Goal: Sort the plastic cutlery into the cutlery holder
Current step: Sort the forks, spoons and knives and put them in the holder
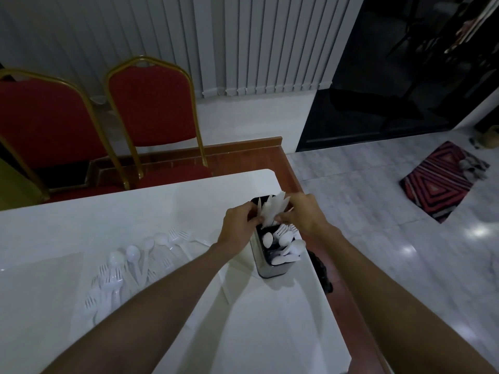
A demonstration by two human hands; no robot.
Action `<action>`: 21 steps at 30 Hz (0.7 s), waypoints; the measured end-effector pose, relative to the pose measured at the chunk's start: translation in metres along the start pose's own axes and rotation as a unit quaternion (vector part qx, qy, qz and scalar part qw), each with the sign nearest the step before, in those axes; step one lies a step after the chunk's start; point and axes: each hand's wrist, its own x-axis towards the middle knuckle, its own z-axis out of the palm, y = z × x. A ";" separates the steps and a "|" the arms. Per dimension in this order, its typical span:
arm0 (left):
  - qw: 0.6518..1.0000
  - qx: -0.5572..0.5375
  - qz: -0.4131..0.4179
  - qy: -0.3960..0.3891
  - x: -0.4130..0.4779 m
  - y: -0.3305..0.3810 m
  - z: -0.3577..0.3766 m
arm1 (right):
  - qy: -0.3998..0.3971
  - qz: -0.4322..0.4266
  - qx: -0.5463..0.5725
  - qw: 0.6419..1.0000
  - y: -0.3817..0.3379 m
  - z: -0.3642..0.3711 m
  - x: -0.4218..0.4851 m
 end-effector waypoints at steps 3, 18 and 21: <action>1.000 -0.008 0.002 -0.001 0.000 0.001 -0.004 | 0.037 -0.017 0.025 0.999 -0.002 0.001 -0.003; 0.999 0.004 0.013 -0.046 -0.018 -0.030 -0.027 | 0.134 0.011 -0.001 0.991 -0.027 -0.004 -0.024; 1.000 0.009 -0.006 -0.007 -0.028 -0.045 -0.043 | 0.231 -0.034 -0.045 0.971 -0.051 -0.002 -0.034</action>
